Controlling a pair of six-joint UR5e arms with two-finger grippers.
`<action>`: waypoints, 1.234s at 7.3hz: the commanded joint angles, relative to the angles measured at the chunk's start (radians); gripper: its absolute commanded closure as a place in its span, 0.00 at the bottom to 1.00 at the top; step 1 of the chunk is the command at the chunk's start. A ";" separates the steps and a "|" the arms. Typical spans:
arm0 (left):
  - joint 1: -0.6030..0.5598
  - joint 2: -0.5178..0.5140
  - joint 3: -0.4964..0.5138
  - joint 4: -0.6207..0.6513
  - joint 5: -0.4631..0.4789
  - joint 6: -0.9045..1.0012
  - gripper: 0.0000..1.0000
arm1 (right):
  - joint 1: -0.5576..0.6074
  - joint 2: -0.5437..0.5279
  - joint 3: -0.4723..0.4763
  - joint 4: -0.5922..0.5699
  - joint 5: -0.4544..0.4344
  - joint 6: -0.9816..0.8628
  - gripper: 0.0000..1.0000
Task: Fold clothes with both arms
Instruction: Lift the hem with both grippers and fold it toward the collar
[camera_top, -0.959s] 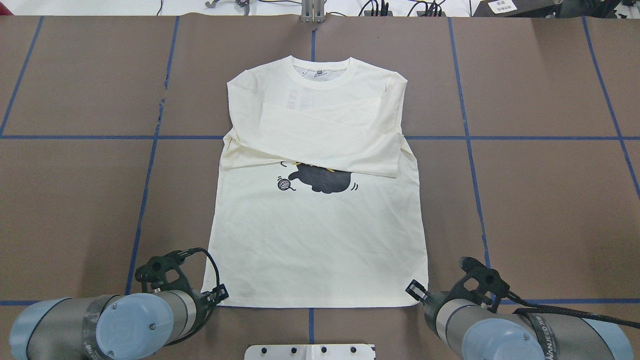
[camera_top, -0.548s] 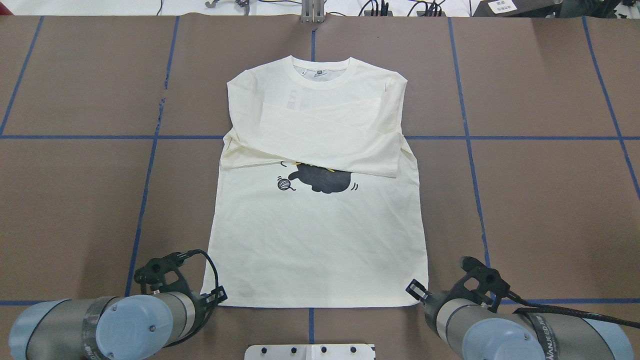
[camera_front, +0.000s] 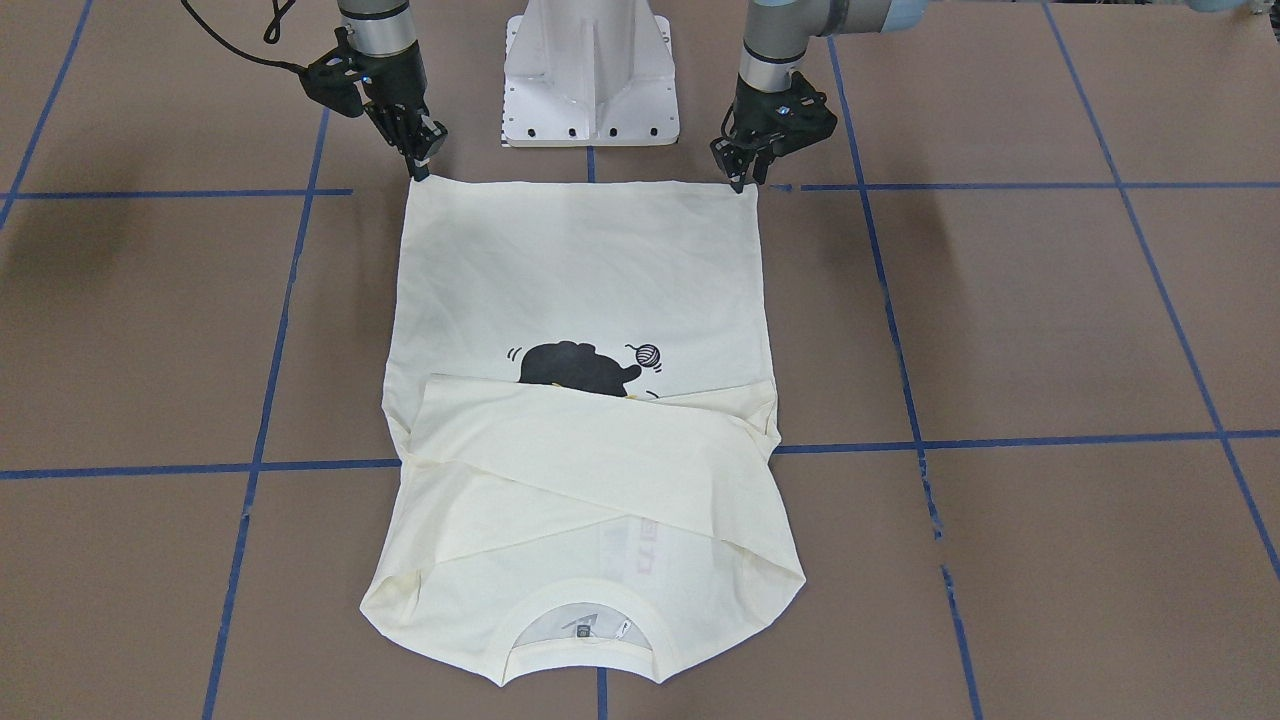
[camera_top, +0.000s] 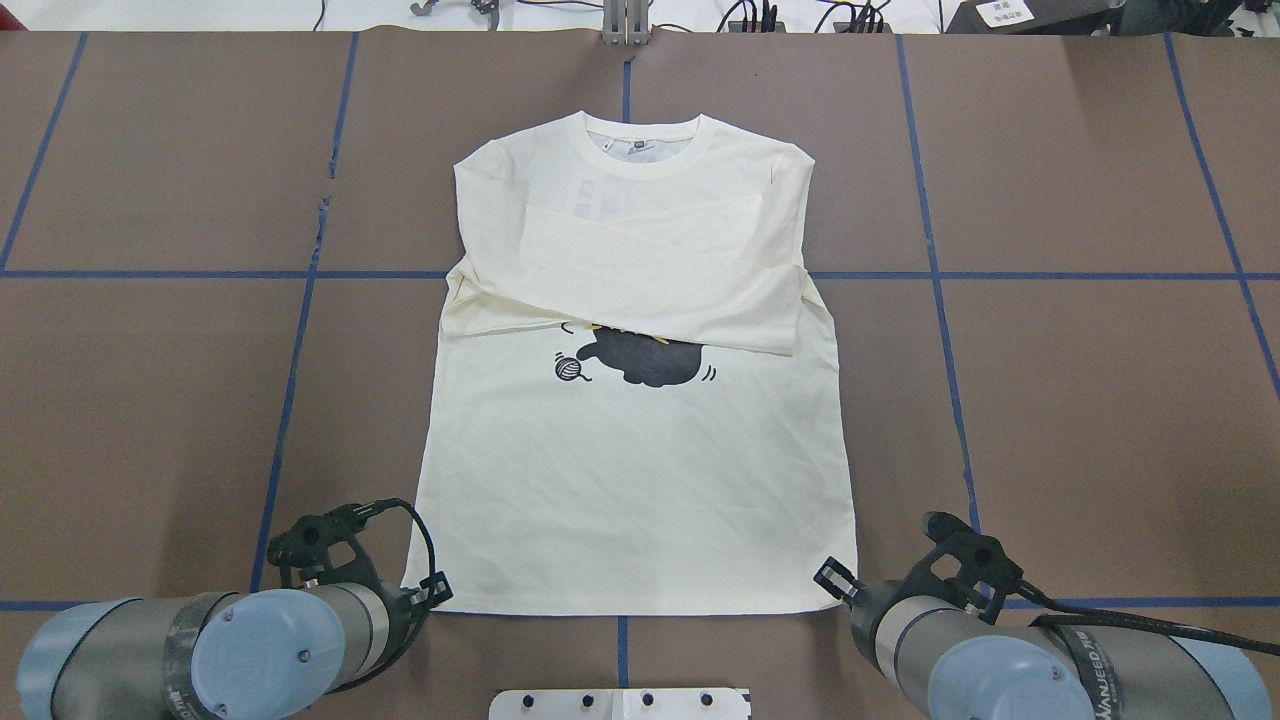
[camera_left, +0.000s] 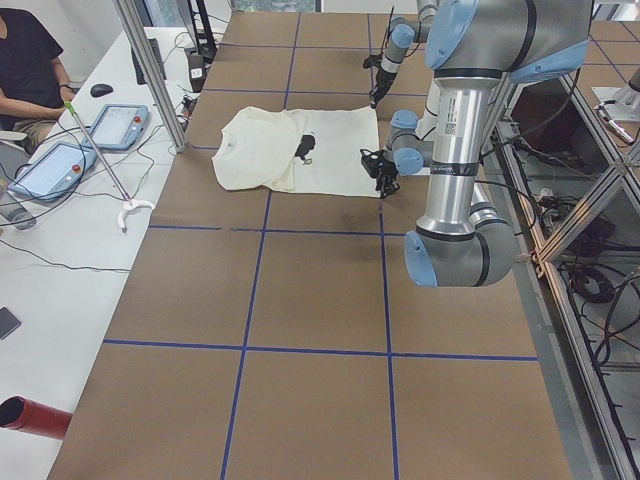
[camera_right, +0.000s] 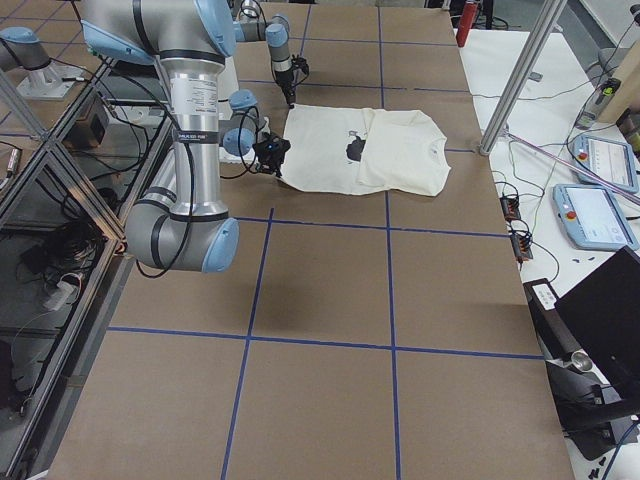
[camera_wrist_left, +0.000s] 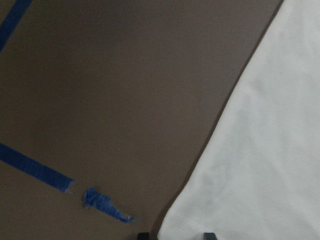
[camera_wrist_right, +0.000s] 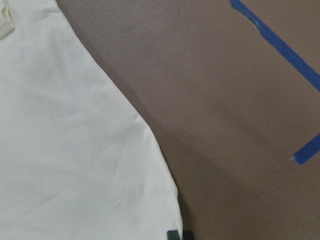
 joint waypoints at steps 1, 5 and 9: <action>-0.006 0.002 -0.004 -0.001 0.000 0.001 0.83 | 0.001 -0.002 0.007 0.000 0.000 0.000 1.00; -0.013 0.005 -0.071 0.007 -0.006 0.009 1.00 | 0.004 -0.005 0.018 -0.002 0.000 -0.002 1.00; 0.019 0.015 -0.326 0.168 -0.052 -0.019 1.00 | -0.025 -0.126 0.189 -0.003 0.003 -0.002 1.00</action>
